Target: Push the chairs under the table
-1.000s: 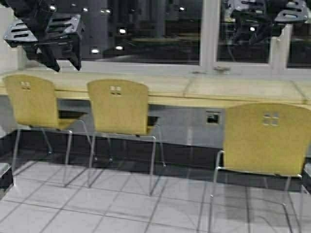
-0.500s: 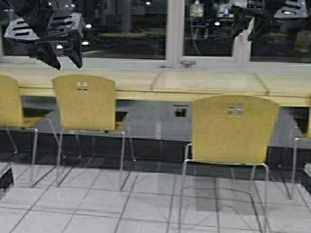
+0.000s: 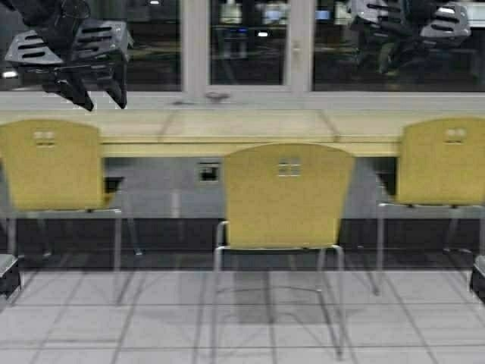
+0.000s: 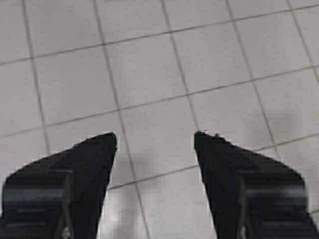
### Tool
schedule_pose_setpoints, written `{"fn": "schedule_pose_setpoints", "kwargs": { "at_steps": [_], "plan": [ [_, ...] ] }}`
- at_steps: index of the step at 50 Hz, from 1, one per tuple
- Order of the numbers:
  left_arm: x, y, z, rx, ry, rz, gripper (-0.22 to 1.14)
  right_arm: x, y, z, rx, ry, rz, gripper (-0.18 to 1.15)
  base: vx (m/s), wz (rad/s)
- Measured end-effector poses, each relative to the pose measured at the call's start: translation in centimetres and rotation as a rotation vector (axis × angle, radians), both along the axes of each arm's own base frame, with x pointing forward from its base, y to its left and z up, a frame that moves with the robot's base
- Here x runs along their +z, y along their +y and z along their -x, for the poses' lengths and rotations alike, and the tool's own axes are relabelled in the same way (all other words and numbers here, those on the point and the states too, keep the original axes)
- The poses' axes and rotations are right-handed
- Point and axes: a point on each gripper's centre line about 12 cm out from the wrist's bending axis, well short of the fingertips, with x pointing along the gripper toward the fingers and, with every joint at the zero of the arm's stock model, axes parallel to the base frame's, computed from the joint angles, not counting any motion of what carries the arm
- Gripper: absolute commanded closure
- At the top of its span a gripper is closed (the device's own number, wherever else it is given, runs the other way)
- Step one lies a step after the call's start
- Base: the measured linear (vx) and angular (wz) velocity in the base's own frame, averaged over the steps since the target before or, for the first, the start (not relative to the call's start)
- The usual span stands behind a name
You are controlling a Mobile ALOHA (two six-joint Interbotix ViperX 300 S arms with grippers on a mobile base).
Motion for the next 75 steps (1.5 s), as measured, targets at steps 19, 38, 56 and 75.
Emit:
{"fn": "schedule_pose_setpoints", "kwargs": {
  "at_steps": [19,38,56,75],
  "plan": [
    [-0.1,-0.2,0.1,-0.007,0.013,-0.002,0.05,-1.0,0.0,-0.2,-0.012,0.038,-0.003,0.18,0.09,-0.23],
    [0.1,-0.3,0.0,0.0,0.043,0.013,0.05,-1.0,0.1,-0.5,-0.01,0.044,-0.002,0.18,0.24,-0.01],
    [-0.7,-0.3,-0.3,0.009,0.082,0.012,0.05,-2.0,0.3,-0.4,-0.047,0.095,-0.042,0.18,0.34,0.11],
    [-1.8,-0.4,0.0,0.113,0.175,0.113,0.02,-4.3,0.5,-1.0,-0.118,0.184,-0.1,0.14,0.32,0.06]
  ]
}}
